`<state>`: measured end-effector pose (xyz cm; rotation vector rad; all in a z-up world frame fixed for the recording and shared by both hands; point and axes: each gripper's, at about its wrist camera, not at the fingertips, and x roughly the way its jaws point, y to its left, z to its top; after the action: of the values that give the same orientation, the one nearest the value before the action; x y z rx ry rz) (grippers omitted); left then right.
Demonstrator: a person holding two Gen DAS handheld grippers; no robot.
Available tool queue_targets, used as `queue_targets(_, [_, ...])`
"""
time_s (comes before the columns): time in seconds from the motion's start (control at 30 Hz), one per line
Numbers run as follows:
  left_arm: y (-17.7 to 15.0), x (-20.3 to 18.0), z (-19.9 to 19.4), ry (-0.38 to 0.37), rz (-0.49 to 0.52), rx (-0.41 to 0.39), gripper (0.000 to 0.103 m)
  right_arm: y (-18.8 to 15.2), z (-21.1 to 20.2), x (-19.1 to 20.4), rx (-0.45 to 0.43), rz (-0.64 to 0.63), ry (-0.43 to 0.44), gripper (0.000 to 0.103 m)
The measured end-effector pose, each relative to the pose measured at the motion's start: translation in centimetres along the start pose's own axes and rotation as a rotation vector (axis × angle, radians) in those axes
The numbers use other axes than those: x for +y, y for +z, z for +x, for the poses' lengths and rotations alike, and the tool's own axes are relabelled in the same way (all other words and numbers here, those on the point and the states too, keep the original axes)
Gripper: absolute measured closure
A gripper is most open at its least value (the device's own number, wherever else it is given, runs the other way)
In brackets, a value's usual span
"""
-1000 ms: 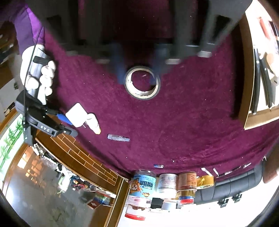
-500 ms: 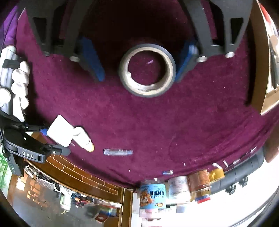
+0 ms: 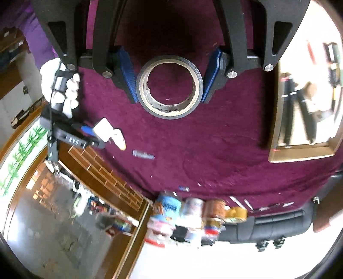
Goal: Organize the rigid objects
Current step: 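Grasp the white square block with the right tool while the left tool lifts the tape roll, then carry the tape roll into the tray and open the left tool while the right tool carries the block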
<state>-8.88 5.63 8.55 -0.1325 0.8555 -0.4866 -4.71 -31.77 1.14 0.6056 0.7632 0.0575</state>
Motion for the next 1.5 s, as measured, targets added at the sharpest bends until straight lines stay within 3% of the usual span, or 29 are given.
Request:
queue_targets(0.07, [-0.3,1.2,-1.7,0.006,-0.022,-0.028,0.051,-0.5,-0.1,1.3,0.028,-0.081,-0.033,0.045])
queue_targets(0.2, [-1.1,3.3,-3.7,0.051,-0.05,-0.062,0.05,-1.6,0.1,3.7,0.046,-0.268,-0.205,0.045])
queue_targets(0.27, [-1.7,4.8,-4.4,0.066,-0.086,-0.065,0.05,-1.6,0.7,3.9,0.065,-0.303,-0.252,0.047])
queue_targets(0.3, [-2.1,5.4,-4.7,0.074,-0.103,-0.066,0.05,-1.5,1.0,3.8,0.076,-0.308,-0.264,0.051])
queue_targets(0.37, [-2.7,6.7,-5.3,0.087,-0.146,-0.064,0.05,-1.4,1.6,3.3,0.091,-0.312,-0.277,0.074])
queue_targets(0.4, [-3.1,7.6,-5.6,0.09,-0.171,-0.063,0.05,-1.4,1.8,3.1,0.096,-0.308,-0.273,0.08])
queue_targets(0.53, [-4.2,9.9,-7.0,0.131,-0.223,-0.082,0.05,-1.4,1.6,2.4,0.106,-0.265,-0.234,0.083])
queue_targets(0.83, [-5.8,14.3,-7.9,0.184,-0.328,-0.095,0.05,-2.1,-1.2,1.1,0.136,-0.071,-0.038,0.083])
queue_targets(1.27, [-6.3,13.1,-7.2,0.249,-0.259,-0.064,0.05,-5.4,-1.6,8.0,0.198,-0.163,0.112,0.083])
queue_targets(1.5, [-6.4,13.3,-8.1,0.237,-0.259,-0.077,0.05,-8.0,0.0,13.6,0.279,-0.232,0.223,0.083])
